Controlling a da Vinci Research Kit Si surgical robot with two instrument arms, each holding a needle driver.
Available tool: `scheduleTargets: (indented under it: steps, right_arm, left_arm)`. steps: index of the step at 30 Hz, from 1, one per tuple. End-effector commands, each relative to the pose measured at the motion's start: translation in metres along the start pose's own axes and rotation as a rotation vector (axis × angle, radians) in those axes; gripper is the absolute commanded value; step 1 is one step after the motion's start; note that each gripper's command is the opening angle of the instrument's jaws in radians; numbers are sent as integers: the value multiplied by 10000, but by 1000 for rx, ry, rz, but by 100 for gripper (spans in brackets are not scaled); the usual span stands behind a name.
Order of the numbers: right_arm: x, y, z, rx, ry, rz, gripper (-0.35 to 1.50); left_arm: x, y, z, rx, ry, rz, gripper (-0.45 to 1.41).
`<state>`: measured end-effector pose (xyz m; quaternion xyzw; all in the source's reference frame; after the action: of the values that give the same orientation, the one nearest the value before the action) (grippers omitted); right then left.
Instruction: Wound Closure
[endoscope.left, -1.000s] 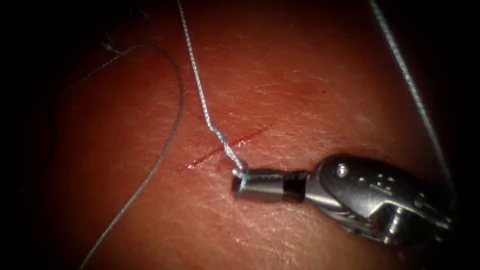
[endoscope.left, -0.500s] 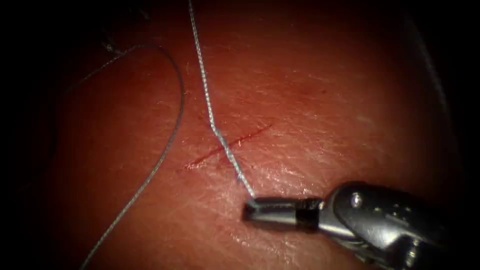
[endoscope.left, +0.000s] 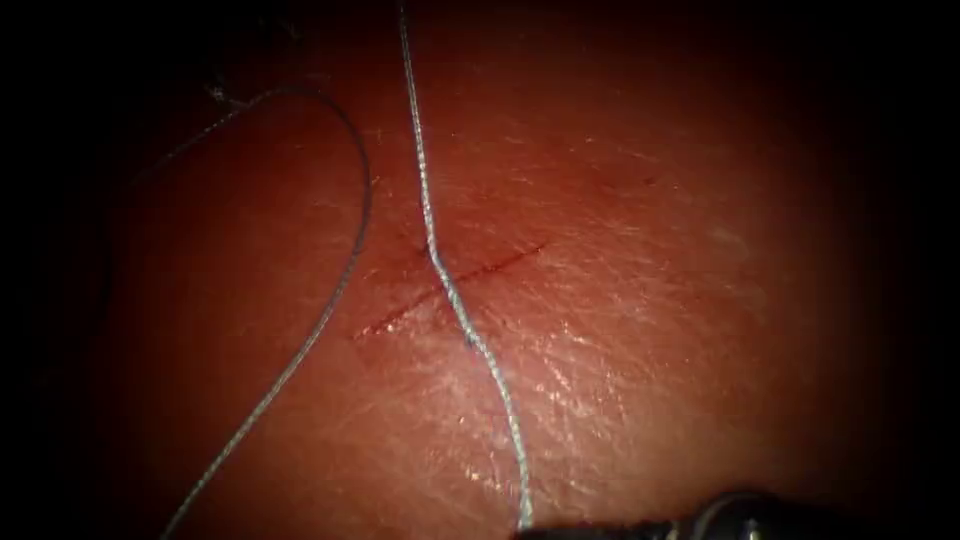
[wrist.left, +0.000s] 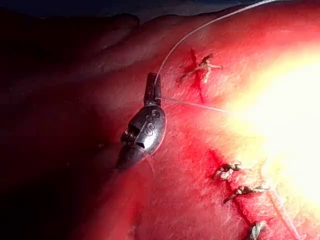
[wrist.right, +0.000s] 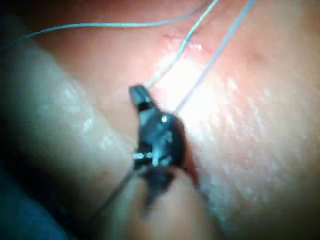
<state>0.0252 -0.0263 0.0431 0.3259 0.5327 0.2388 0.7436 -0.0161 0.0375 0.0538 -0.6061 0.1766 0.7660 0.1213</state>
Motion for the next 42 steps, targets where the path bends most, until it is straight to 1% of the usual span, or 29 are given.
scheduleTargets:
  steps: [1,7,8,11,12,13,14,15,16,18,19,20,23,24,25,26,28,30,34,37,42]
  right_arm:
    - [-7,1,12,0,1,3,-35]
    - [-7,7,11,-2,9,15,-35]
    - [-8,6,11,27,-4,20,-35]
    - [-4,3,11,49,22,26,-35]
    - [4,2,7,87,24,34,-35]
    - [11,2,3,97,22,37,-27]
    - [16,3,0,94,26,40,-3]
    - [27,7,-7,82,36,49,26]
    - [35,11,-11,74,46,56,36]
    - [44,18,-17,65,61,66,46]
    - [53,28,-23,53,72,74,57]
    - [56,33,-24,45,77,77,64]
    - [65,47,-23,28,87,87,74]
    - [68,56,-18,19,91,96,76]
    - [70,59,-15,18,91,97,76]
    - [74,69,-6,27,87,93,69]
    - [80,80,7,34,83,83,67]
    - [91,100,27,40,79,70,64]
    - [105,124,53,41,77,54,62]
    - [114,133,67,42,85,49,59]
    - [124,139,84,38,89,24,52]
  left_arm:
    - [-6,1,7,0,-1,3,-45]
    - [-9,10,6,-5,1,10,-45]
    - [-7,12,5,-9,3,8,-45]
    - [0,15,4,-18,9,9,-45]
    - [6,17,3,-25,12,4,-45]
    - [12,19,2,-31,13,-1,-45]
    - [17,21,1,-32,16,-12,-45]
    - [33,25,-2,-32,31,-26,-45]
    - [41,28,-3,-34,38,-32,-45]
    - [59,34,-7,-37,49,-48,-45]
    - [82,41,-11,-43,57,-65,-45]
    - [91,45,-13,-45,61,-72,-45]
    - [121,58,-21,-50,72,-91,-45]
    - [139,70,-26,-51,82,-111,-45]
    - [145,76,-28,-50,84,-119,-45]
    - [157,93,-33,-51,98,-150,-45]
    - [167,109,-37,-46,109,-173,-45]
    - [180,128,-42,-38,123,-220,-45]
    - [196,147,-45,-31,134,-256,-45]
    - [205,160,-49,-31,138,-272,-45]
    - [216,184,-56,-33,143,-301,-45]
